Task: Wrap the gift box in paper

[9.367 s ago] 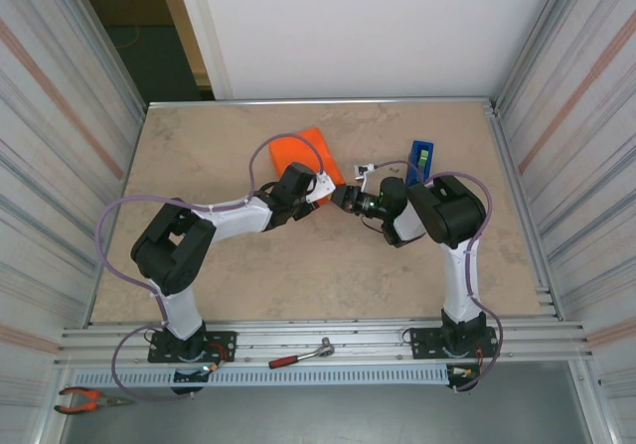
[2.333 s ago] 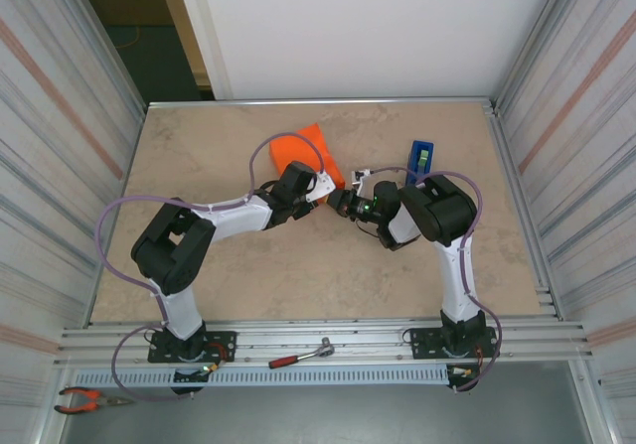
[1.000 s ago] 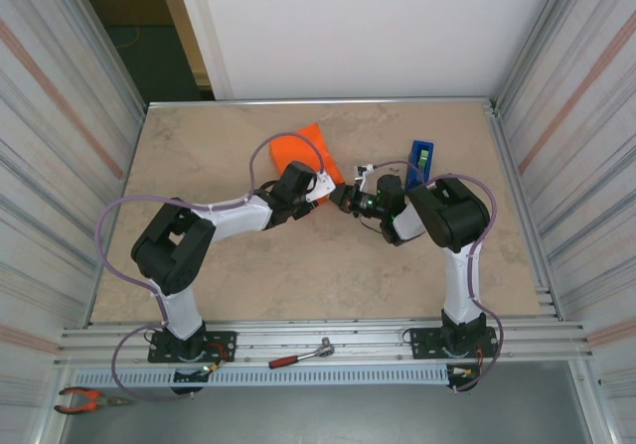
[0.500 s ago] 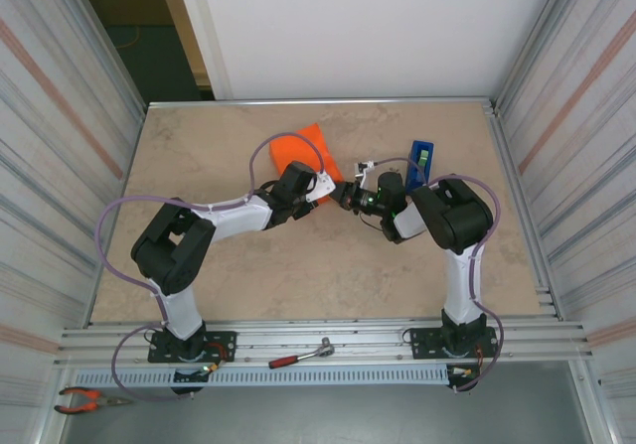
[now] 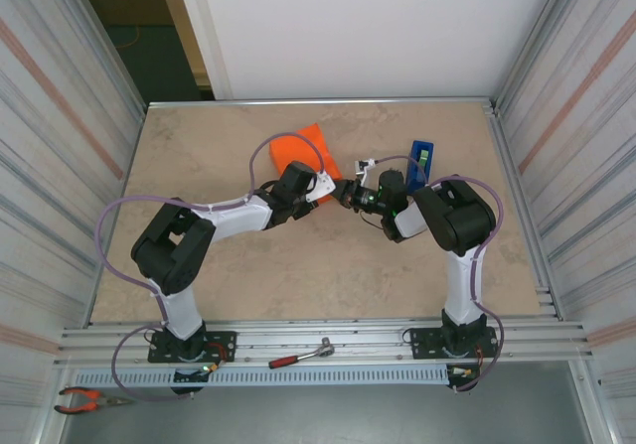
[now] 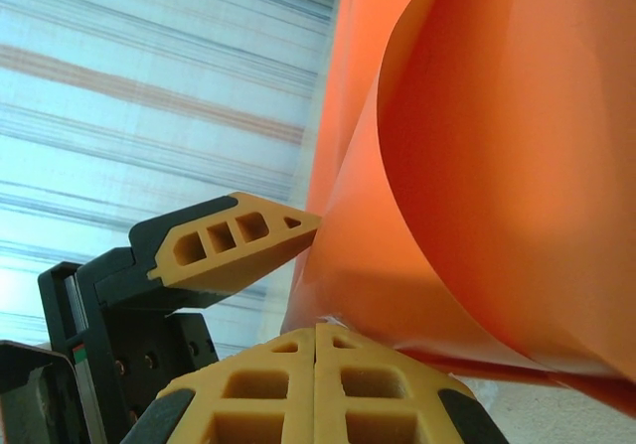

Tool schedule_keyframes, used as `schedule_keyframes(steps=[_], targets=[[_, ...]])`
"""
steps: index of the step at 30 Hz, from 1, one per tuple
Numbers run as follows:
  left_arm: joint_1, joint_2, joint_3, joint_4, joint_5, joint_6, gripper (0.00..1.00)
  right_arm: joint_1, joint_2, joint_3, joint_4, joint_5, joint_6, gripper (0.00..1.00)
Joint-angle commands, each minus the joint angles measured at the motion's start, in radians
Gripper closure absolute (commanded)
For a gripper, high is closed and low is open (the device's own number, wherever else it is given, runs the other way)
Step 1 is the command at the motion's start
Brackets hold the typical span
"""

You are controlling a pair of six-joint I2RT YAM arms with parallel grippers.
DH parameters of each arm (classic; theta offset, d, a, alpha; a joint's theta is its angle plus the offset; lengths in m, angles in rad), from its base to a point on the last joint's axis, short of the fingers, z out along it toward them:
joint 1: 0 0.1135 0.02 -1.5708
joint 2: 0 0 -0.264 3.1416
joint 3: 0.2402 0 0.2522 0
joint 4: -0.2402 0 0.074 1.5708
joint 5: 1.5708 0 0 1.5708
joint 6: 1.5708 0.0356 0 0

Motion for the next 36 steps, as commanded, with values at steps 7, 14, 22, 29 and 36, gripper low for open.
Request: schedule_keyframes(steps=[7,14,22,29,36], targets=[[0.027,-0.09,0.033,-0.109,0.054,-0.03,0.36,-0.052,-0.085,-0.032,0.0,-0.023,0.002,1.0],[0.085,-0.208,0.051,-0.097,0.144,-0.191,0.26,-0.088,-0.161,-0.06,-0.078,-0.033,-0.032,1.0],[0.328,-0.26,0.057,-0.103,0.318,-0.613,0.19,-0.082,-0.303,-0.027,-0.479,-0.004,-0.229,0.95],[0.43,-0.25,0.051,-0.144,0.363,-0.716,0.18,0.013,-0.361,0.008,-0.806,0.106,-0.385,1.0],[0.465,-0.212,0.058,-0.171,0.383,-0.764,0.17,0.095,-0.255,0.024,-0.771,0.188,-0.354,1.0]])
